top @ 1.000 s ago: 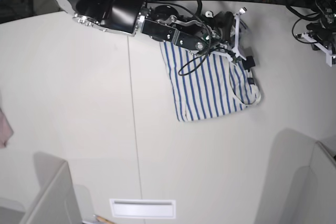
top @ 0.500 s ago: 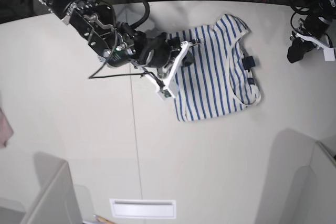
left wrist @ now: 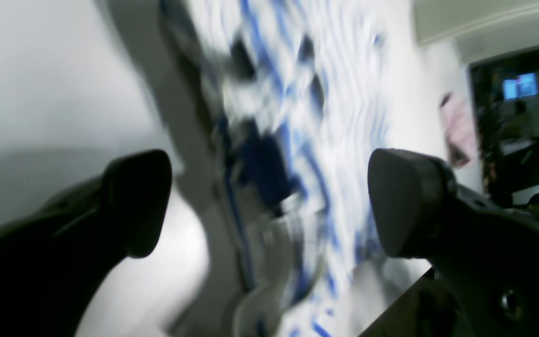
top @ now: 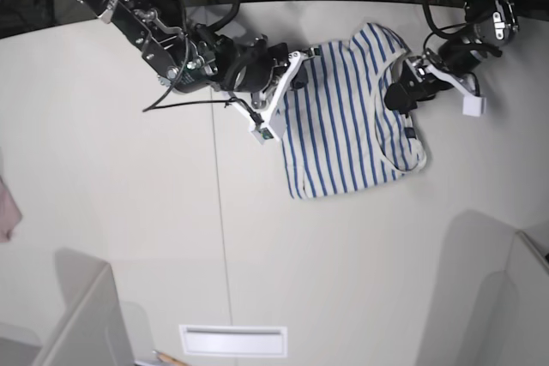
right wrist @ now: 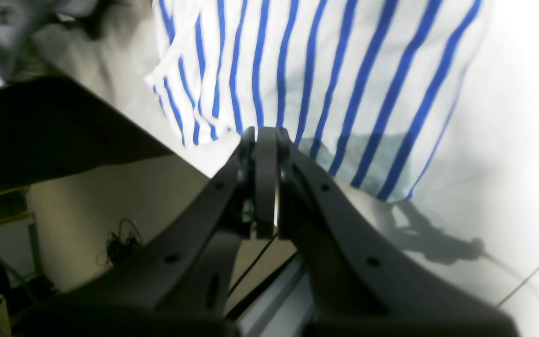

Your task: Fold the T-shirt properly

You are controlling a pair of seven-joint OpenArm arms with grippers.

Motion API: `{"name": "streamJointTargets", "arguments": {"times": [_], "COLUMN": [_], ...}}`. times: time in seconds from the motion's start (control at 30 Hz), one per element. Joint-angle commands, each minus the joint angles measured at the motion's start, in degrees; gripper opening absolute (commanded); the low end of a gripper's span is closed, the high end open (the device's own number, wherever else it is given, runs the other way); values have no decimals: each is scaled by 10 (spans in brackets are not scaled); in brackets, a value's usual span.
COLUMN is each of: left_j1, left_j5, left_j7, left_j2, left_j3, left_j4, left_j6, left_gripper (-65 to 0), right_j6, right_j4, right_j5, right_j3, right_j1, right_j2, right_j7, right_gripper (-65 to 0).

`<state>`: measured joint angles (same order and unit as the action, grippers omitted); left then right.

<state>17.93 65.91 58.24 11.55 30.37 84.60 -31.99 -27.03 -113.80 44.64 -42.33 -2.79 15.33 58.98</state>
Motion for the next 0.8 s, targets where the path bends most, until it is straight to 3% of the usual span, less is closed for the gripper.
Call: {"name": "streamJointTargets", "arguments": {"times": [0.0, 0.2, 0.4, 0.5, 0.67, 0.7, 0.77], "left_j1": [-10, -20, -36, -36, -36, -36, -36], "left_j5": [-1, -80, -122, -143, -192, -197, -208], "left_j7": [-3, -3, -3, -2, -1, 0, 20], "left_j2": [4, -25, -39, -38, -27, -16, 0], "left_j3": [-4, -5, -6, -6, -41, -56, -83], "left_j4": [3, -12, -12, -12, -9, -9, -10], "left_j6": [-1, 66, 71, 71, 71, 71, 71], "left_gripper": [0, -12, -26, -179, -594, -650, -650], "right_j6": [4, 4, 4, 4, 4, 4, 4], "right_j4": [-11, -13, -14, -12, -11, -11, -11], "right_j5": [3, 3, 3, 3, 3, 3, 3], "right_j3": [15, 68, 107, 147, 234, 249, 281], "right_j1": [0, 24, 51, 82, 141, 150, 168], "right_j2": [0, -1, -1, 5, 26, 28, 32], "right_j7": [-9, -9, -27, -71, -134, -140, -142], "right_gripper": [-650, -650, -650, -650, -650, -650, -650]}}
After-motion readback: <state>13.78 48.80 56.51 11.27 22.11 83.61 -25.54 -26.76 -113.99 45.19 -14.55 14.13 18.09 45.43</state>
